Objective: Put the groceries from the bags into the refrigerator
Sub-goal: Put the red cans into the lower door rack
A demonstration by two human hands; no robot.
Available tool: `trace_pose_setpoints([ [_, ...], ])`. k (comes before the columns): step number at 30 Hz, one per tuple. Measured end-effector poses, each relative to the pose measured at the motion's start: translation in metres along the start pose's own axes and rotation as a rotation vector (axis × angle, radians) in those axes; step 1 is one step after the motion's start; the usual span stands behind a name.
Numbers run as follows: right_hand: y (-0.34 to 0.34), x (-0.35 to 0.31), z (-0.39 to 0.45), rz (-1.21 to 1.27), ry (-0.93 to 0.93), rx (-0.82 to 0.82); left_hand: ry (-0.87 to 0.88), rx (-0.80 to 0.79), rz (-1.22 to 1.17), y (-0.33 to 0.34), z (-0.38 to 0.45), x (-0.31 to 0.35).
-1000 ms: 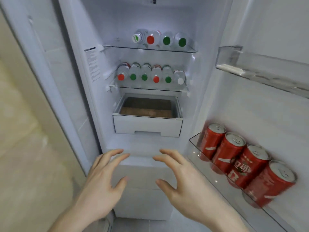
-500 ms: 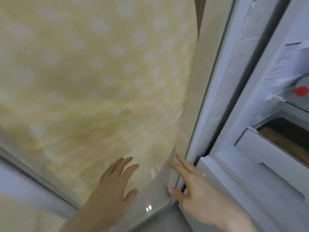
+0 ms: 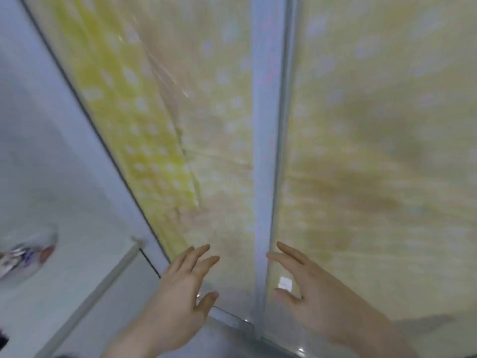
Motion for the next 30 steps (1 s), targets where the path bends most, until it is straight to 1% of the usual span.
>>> trace_pose_setpoints([
  [3,0.022,-0.057,0.032,-0.039,-0.153,-0.033,-0.153,0.101,-0.016,-0.031,-0.046,-0.057],
  [7,0.065,-0.151,0.064,-0.06,-0.339,-0.139,-0.321,0.224,0.034,-0.074,-0.119,-0.124],
  [11,0.115,-0.244,0.073,-0.067,-0.46,-0.2,-0.464,0.323,0.071,-0.111,-0.198,-0.187],
  [15,0.168,-0.322,0.077,-0.074,-0.565,-0.263,-0.596,0.414,0.082,-0.136,-0.277,-0.243],
  [20,0.238,-0.412,0.077,-0.077,-0.726,-0.323,-0.76,0.487,0.113,-0.157,-0.373,-0.288],
  [23,0.274,-0.46,0.071,-0.073,-0.813,-0.39,-0.874,0.518,0.121,-0.164,-0.424,-0.31],
  [30,0.337,-0.543,0.075,-0.125,-0.99,-0.53,-1.126,0.611,0.115,-0.168,-0.508,-0.348],
])
Point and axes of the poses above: each hand's wrist, its own z-axis towards the middle knuckle, its own y-axis out of the palm, x = y × z, the point moved 6 cm from there along z, towards the middle knuckle, and after that the axes turned 5 degrees about x, right-handed, at the moved point
